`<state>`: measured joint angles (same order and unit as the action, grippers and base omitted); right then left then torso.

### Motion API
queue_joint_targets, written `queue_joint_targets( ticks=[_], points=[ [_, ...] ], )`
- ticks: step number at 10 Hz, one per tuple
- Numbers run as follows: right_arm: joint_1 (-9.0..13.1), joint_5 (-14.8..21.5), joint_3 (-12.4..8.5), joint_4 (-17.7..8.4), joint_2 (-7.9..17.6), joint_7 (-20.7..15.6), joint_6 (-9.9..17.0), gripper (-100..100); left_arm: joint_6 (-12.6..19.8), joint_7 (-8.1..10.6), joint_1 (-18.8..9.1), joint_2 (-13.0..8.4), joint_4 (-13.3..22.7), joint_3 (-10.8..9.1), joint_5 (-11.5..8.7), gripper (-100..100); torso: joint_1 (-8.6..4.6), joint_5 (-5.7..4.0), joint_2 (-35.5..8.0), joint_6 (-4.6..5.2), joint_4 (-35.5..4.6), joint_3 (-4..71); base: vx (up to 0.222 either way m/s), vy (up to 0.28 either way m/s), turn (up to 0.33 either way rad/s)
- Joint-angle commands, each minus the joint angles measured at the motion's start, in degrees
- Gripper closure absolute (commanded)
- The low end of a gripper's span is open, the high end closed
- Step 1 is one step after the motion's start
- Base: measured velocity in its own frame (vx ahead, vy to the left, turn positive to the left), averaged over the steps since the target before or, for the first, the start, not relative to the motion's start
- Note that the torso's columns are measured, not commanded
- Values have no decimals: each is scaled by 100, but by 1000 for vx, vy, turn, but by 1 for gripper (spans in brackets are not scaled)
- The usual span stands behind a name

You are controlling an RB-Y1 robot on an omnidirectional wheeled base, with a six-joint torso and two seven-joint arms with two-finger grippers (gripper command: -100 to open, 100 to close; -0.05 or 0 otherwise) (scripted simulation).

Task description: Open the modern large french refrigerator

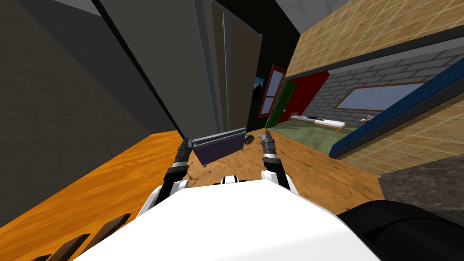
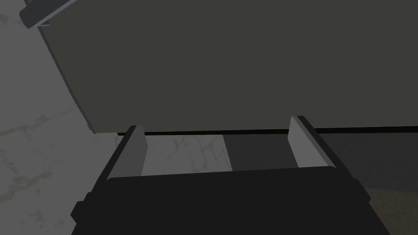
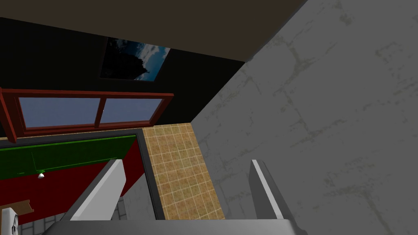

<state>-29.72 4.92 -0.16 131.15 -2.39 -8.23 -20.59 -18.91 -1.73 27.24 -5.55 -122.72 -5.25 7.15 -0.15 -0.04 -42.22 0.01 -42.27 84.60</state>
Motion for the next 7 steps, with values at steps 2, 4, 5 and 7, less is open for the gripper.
queue_joint_targets(
  ticks=[2, 4, 5, 7],
  points=[
    [0, 0, 0, 0, 0, 0, 0, 0, 156, 64, -345, -219, 498, -226, 300, -100, 15, 3, -4, -1, 0, -1, 67, -106, -3],
    [0, 0, 0, 0, 0, 0, 0, 0, 250, 95, -574, -261, 791, -358, 475, -100, 18, 5, -15, -1, -4, -8, 43, -103, -3],
    [0, 0, 0, 0, 0, 0, 0, 0, 300, 112, -694, -277, 944, -427, 566, -100, 19, 5, -15, -1, -4, -9, 58, -114, -4],
    [0, 0, 0, 0, 0, 0, 0, 0, 402, 146, -943, -307, 1262, -571, 757, -100, 10, 2, 6, -1, 2, 4, 98, -121, -3]
  ],
)
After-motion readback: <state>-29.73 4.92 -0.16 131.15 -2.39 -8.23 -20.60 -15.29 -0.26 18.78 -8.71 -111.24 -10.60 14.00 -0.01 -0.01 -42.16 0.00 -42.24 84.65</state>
